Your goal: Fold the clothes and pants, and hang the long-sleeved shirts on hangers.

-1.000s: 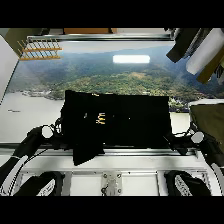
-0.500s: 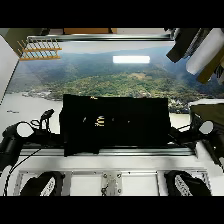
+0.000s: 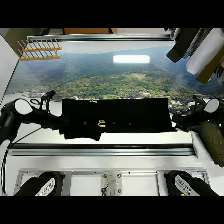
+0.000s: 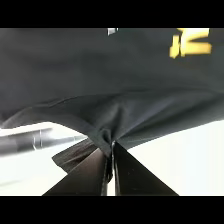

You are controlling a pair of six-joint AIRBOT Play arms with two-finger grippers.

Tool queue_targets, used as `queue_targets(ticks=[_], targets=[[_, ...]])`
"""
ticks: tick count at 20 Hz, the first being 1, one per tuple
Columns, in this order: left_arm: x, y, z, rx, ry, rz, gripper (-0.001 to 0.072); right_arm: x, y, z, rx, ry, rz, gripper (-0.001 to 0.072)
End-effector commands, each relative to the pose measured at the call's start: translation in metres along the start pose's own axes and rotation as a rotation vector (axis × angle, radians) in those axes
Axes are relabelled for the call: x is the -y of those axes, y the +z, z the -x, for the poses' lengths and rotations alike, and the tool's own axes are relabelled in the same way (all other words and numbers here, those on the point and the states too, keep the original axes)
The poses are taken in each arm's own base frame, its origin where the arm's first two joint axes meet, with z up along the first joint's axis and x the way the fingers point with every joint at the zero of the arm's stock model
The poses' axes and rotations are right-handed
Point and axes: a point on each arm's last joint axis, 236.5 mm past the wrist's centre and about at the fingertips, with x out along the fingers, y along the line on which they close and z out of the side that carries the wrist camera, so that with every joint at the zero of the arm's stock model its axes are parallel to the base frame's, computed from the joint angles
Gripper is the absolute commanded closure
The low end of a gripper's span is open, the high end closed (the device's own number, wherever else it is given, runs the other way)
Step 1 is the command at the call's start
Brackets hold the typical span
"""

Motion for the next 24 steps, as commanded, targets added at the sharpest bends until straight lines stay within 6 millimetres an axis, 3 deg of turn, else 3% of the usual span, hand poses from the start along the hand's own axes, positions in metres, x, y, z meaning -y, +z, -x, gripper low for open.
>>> queue_targets(ticks=[1,7,11,12,13,14,15,18,19,20,21,24], targets=[[-0.009,0.048,-0.009,0.006,0.002,-0.011,0.0701,-0.017,0.036,-0.004,-0.007,-0.008,0.051,0.0701],[-0.018,0.106,-0.032,-0.016,0.001,-0.036,0.0702,-0.05,0.096,-0.017,0.05,0.019,0.085,0.0701],[-0.019,0.146,-0.038,0.012,-0.005,-0.042,0.0676,-0.084,0.132,-0.022,0.165,0.136,0.061,0.0686],[-0.018,0.158,-0.035,0.039,-0.003,-0.044,0.0428,-0.095,0.143,-0.019,0.212,0.186,0.042,0.0646],[-0.017,0.171,-0.03,0.075,-0.002,-0.038,0.0207,-0.105,0.153,-0.014,0.255,0.228,0.027,0.0446],[-0.014,0.182,-0.022,0.107,-0.002,-0.027,0.02,-0.114,0.161,-0.009,0.294,0.269,0.028,0.02],[-0.011,0.192,-0.012,0.141,-0.003,-0.024,0.02,-0.12,0.168,-0.003,0.327,0.298,0.042,0.0094],[0.004,0.204,0.009,0.197,-0.005,-0.056,0.0201,-0.109,0.175,0.009,0.356,0.279,0.137,0.0096],[0.009,0.202,0.011,0.199,-0.008,-0.064,0.032,-0.098,0.171,0.008,0.334,0.263,0.18,0.0096],[0.014,0.197,0.009,0.196,-0.008,-0.076,0.0545,-0.084,0.164,0.004,0.296,0.246,0.226,0.0096],[0.02,0.191,0.004,0.194,-0.011,-0.084,0.07,-0.068,0.158,0.0,0.257,0.232,0.265,0.0096],[0.045,0.16,-0.021,0.137,-0.029,-0.122,0.0701,-0.012,0.143,-0.016,0.179,0.213,0.251,0.0096]])
